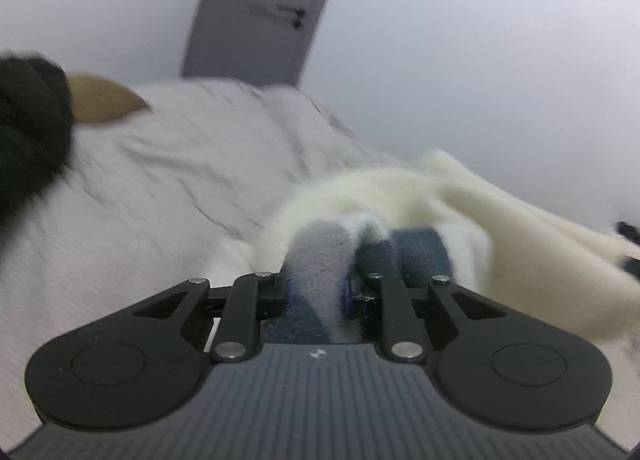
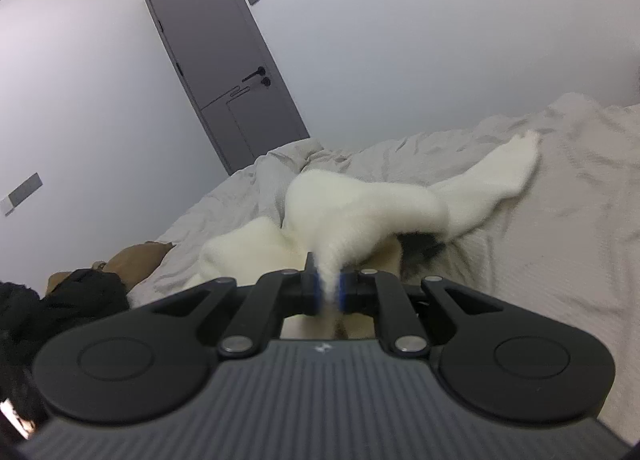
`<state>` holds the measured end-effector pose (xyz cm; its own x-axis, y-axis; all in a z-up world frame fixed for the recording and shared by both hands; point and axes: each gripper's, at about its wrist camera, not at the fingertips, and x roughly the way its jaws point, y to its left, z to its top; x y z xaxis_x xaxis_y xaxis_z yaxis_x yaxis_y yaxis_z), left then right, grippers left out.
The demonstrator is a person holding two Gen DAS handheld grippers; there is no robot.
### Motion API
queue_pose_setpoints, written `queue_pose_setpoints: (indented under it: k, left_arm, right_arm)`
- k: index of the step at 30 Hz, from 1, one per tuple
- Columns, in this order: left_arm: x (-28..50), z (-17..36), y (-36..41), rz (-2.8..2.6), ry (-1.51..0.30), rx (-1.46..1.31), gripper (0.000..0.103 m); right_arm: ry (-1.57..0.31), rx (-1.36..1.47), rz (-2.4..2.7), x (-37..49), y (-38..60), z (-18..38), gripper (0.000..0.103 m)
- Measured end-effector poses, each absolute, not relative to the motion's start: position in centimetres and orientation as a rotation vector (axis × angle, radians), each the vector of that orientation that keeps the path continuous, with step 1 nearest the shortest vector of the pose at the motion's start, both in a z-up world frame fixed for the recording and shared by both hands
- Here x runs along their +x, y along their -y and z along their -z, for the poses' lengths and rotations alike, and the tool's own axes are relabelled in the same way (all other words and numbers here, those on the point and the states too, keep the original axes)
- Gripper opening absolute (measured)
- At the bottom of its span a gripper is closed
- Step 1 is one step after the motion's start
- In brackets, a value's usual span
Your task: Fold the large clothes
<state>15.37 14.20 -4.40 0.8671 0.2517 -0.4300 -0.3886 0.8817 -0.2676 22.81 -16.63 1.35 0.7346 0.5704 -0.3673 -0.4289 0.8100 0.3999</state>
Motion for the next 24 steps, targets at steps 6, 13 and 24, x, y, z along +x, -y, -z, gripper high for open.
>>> queue_pose_setpoints:
  k: [6, 13, 24]
  left_arm:
    - [13.3, 3.1, -15.9, -0.411, -0.386, -0.395, 0.024]
    - [13.7, 4.3, -15.1, -0.446, -0.448, -0.360, 0.024]
    - [19.1, 8.4, -13.6, -0.529, -0.531, -0.244, 0.026]
  right_arm:
    - [-0.466, 0.308, -0.509, 15.5, 19.7, -2.1, 0.011]
    - [-0.545, 0.434, -0.448, 9.1, 22.6, 0.9, 0.011]
    - [-0.823, 0.539, -0.328, 12.1, 24.2, 9.1, 0.012]
